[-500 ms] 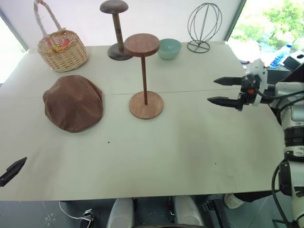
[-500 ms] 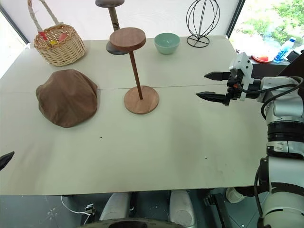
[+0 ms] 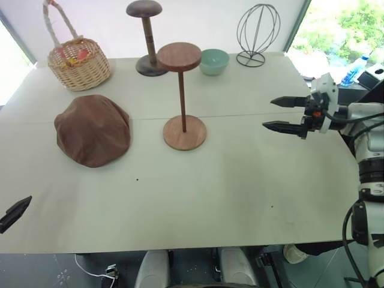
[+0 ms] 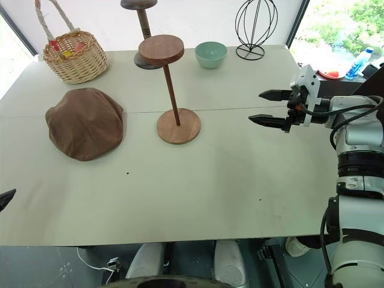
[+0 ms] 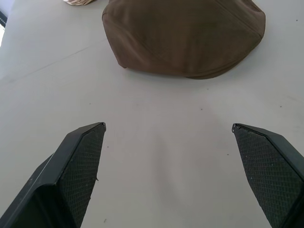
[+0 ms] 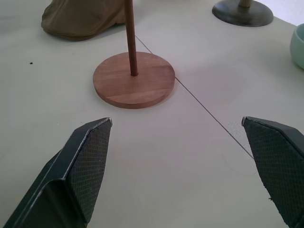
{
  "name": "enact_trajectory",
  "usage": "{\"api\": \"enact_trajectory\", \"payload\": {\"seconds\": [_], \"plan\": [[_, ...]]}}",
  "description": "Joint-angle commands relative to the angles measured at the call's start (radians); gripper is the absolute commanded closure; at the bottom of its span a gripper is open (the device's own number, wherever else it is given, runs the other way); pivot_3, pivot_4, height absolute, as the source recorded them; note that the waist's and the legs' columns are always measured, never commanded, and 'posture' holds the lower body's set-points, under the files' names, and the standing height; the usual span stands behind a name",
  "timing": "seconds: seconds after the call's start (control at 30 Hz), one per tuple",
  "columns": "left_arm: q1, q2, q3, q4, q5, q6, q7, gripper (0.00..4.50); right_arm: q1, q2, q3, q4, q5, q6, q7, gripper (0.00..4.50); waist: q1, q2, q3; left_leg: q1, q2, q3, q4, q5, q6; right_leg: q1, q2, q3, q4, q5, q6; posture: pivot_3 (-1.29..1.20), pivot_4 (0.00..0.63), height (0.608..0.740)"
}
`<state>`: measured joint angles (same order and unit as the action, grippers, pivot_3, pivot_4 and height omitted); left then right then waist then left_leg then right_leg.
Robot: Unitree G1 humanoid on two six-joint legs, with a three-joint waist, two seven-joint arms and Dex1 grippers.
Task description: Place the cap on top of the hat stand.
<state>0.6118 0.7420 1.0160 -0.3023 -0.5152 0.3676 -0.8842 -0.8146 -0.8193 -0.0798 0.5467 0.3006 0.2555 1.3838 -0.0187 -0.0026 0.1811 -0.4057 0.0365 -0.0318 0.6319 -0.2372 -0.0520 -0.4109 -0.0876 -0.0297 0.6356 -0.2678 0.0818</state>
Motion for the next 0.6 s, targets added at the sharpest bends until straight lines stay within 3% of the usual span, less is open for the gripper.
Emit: {"api": "enact_trajectory", "payload": {"seconds": [0.03,0.43,0.6], "plan": [[-0.004,0.011,0.046,-0.020,-0.019,0.002,-0.002,0.03,-0.022,-0.006,-0.016,-0.025,0.016,-0.005,0.000,0.00,0.000,0.000,0.000,0.000,0.000,0.000,0.000,0.000,0.000,0.000,0.000,0.000,0.000,0.000,0.000,0.00,0.150,0.740],[-0.052,0.038,-0.050,-0.171,0.039,-0.003,0.041,0.03,-0.023,-0.027,-0.022,-0.138,0.069,0.091,0.054,0.00,0.002,0.000,0.000,0.001,0.000,0.000,0.001,0.000,0.000,0.000,0.000,0.001,0.002,0.000,0.000,0.00,0.150,0.740],[-0.159,0.065,-0.220,-0.245,0.211,-0.047,0.161,0.03,0.028,-0.081,-0.031,-0.439,0.200,0.304,0.081,0.00,0.007,0.001,0.001,0.001,0.000,0.000,0.000,0.000,0.000,0.000,0.001,0.001,0.005,0.000,0.000,0.00,0.150,0.740]]}}
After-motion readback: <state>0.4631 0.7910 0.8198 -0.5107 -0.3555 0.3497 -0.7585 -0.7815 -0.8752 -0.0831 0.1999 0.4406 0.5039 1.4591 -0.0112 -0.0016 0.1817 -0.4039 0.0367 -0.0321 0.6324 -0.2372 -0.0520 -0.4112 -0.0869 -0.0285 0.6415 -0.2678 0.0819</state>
